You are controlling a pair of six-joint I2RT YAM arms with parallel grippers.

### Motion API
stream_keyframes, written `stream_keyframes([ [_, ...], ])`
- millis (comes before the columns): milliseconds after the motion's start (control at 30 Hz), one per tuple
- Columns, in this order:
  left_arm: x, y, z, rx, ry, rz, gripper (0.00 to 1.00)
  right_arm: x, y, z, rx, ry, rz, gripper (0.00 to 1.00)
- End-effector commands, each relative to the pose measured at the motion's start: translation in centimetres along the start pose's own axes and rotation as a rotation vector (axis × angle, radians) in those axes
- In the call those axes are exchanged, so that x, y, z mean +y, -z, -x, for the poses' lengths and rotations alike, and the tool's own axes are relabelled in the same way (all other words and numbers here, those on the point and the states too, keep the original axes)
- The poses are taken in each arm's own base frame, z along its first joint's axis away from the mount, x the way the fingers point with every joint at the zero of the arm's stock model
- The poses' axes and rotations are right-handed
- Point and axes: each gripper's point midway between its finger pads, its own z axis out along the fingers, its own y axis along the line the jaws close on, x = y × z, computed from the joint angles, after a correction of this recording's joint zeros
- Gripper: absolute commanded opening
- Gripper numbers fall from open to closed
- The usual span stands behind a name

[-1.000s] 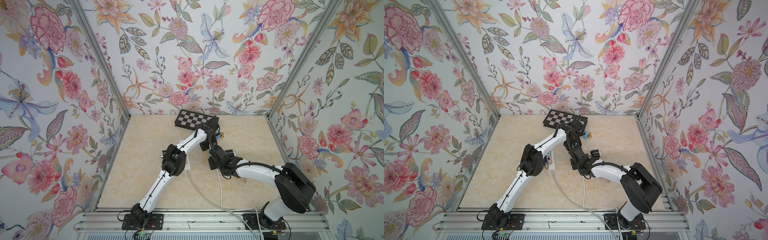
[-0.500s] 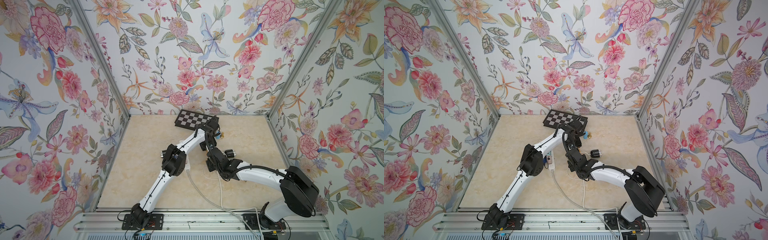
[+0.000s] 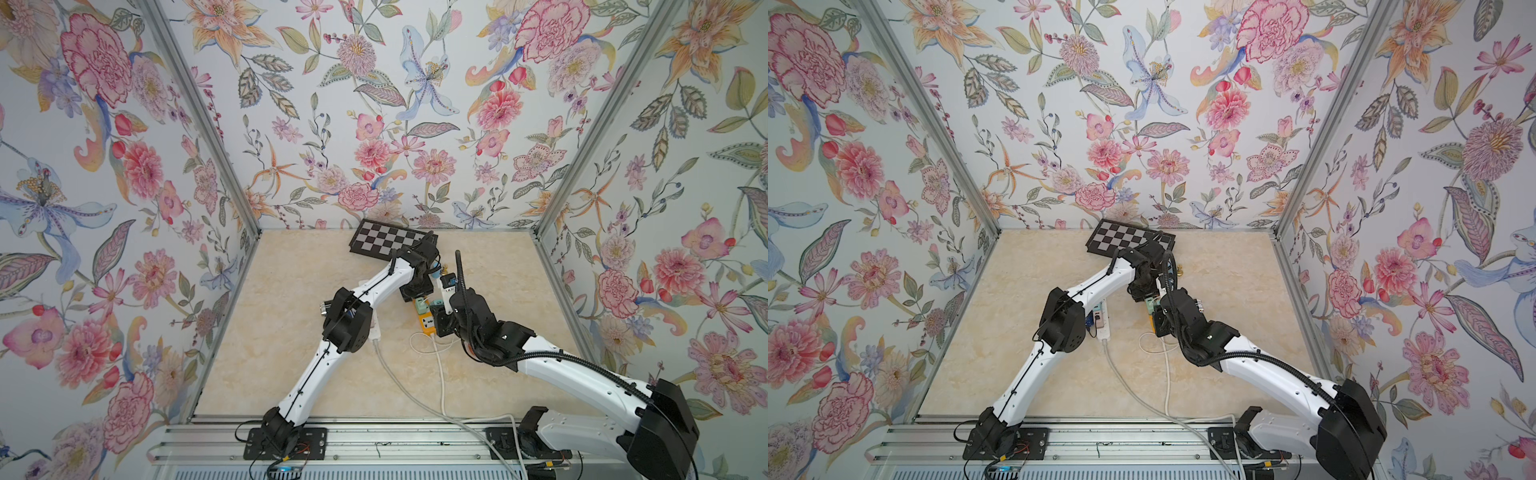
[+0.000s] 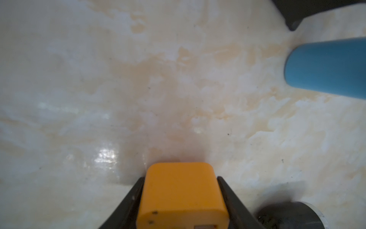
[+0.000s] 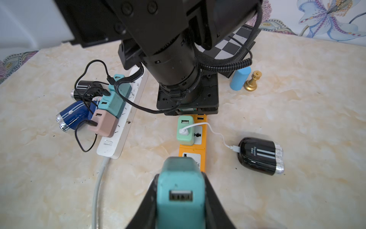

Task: Unplug the electric shaver
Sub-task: Remove the plug from the socket, then place the plug at the center of the board.

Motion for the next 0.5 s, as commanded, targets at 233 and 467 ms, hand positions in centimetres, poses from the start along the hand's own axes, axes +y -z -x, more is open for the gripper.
stream_keyframes([
  [233,1.1,-0.5,1.3,-0.086,-0.067,0.058,0.63,-3.0,3.5,3.6,-0.106,-0.092,-0.040,0.20],
  [467,0.8,2.2,3.0,-0.180,-0.123,0.060,0.76,-7.1,5.3,4.9,-0.120,-0.144,-0.106,0.20],
])
